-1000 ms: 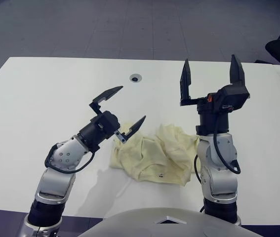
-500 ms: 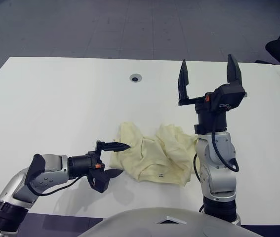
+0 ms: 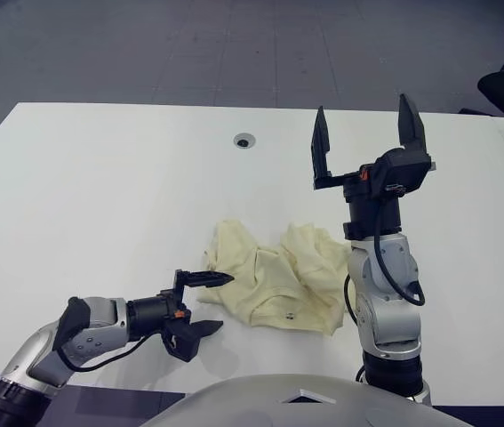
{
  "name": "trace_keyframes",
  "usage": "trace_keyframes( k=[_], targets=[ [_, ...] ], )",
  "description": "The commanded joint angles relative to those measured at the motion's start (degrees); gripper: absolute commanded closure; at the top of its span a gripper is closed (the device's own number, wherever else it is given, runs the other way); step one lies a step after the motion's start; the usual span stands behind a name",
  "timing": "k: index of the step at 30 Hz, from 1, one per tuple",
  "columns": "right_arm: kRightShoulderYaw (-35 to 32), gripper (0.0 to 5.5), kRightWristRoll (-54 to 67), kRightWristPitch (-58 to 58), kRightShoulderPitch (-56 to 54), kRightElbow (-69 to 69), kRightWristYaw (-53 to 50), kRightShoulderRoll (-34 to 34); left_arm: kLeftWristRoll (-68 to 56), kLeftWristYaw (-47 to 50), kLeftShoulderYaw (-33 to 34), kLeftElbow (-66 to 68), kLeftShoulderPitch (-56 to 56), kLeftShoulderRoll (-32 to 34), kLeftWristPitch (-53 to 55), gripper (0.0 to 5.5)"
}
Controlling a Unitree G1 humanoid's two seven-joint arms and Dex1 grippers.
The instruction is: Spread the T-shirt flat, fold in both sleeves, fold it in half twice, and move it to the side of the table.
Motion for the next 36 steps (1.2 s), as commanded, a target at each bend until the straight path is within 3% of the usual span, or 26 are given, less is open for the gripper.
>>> trace_keyframes(
  k=[1, 19, 36],
  targets=[
    [0.6, 0.12, -0.9, 1.0, 0.6, -1.8, -0.6, 0.5, 5.9, 0.9, -1.5, 3.0, -0.3, -0.4, 1.4, 0.1],
    [-0.1, 0.12, -0.1, 3.3, 0.2, -2.9, -0.8, 1.4, 8.0, 3.1, -7.8, 3.6, -1.9, -2.2, 4.4, 0.1],
    [-0.4, 0.12, 0.4, 4.2, 0.2, -4.1, -1.2, 1.1, 11.0, 7.4, -7.2, 6.7, -4.8, -2.1, 6.8, 0.1]
  ],
)
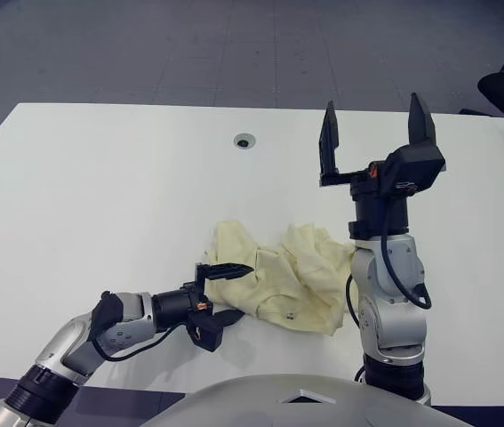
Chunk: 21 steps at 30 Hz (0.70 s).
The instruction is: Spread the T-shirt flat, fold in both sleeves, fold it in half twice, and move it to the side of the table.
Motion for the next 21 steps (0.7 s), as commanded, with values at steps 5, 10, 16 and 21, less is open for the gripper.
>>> trace_keyframes(
  k=[5, 10, 16, 21],
  targets=[
    [-0.2, 0.12, -0.1, 0.3, 0.0, -0.4, -0.3, 0.1, 6.1, -0.2, 0.7, 5.3, 0.0, 2.0, 3.8, 0.1],
    [-0.4, 0.12, -0.1, 0.2, -0.1, -0.2, -0.3, 0.1, 6.4, 0.6, 1.0, 6.2, -0.3, 2.7, 3.5, 0.1],
    [-0.6, 0.12, 0.2, 0.1, -0.2, 0.0, -0.2, 0.0, 6.2, 0.7, 1.0, 6.4, -0.4, 2.9, 3.0, 0.1],
    [-0.5, 0.12, 0.2, 0.0, -0.3, 0.1, -0.1, -0.1, 5.2, 0.9, 1.4, 6.5, -0.5, 3.6, 1.7, 0.1]
  ],
)
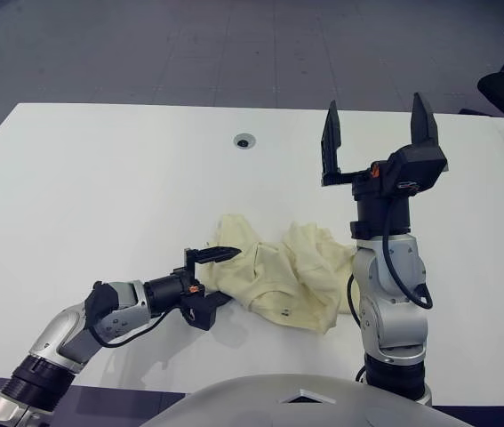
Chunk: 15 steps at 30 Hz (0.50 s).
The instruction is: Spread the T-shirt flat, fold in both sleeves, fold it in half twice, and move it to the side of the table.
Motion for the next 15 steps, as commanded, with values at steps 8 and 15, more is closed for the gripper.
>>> trace_keyframes(
  k=[8, 15],
  targets=[
    [0.0, 0.12, 0.1, 0.4, -0.2, -0.5, 0.1, 0.1, -3.6, -3.1, -2.4, -2.9, 3.9, 3.4, -3.3, 0.1],
    [0.1, 0.12, 0.0, 0.4, -0.4, -0.5, 0.2, 0.1, -5.4, -4.0, -1.9, -3.5, 4.9, 3.9, -5.6, 0.1]
  ],
)
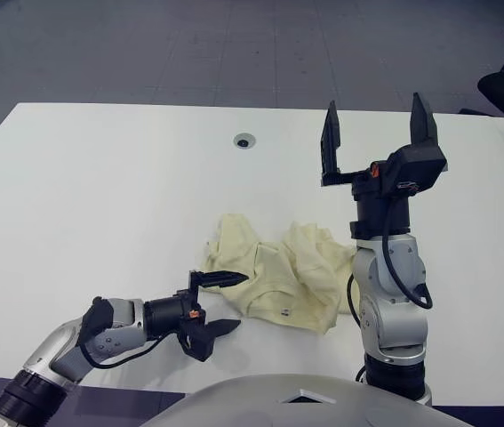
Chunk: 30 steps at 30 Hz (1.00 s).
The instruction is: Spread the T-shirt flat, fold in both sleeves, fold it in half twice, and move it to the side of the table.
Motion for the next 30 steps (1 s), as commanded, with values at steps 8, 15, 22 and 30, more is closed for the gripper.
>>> trace_keyframes(
  k=[8, 15, 22, 30],
  targets=[
    [0.0, 0.12, 0.2, 0.4, -0.5, -0.3, 0.3, -0.1, 3.7, 1.0, 1.1, 1.7, -0.6, -0.8, -0.2, 0.1],
    [0.1, 0.12, 0.1, 0.7, -0.8, -0.5, 0.2, 0.1, 6.1, 1.3, 3.7, 3.7, -1.4, 1.3, 0.0, 0.1],
    [0.2, 0.12, 0.1, 1.0, -0.8, -0.7, 0.2, 0.1, 7.0, 1.5, 6.2, 6.0, -2.7, 3.7, -0.8, 0.1],
    [0.0, 0.12, 0.2, 1.2, -0.7, -1.0, 0.2, 0.0, 10.5, 2.1, 4.0, 6.4, -4.0, 1.4, 0.3, 0.1]
  ],
)
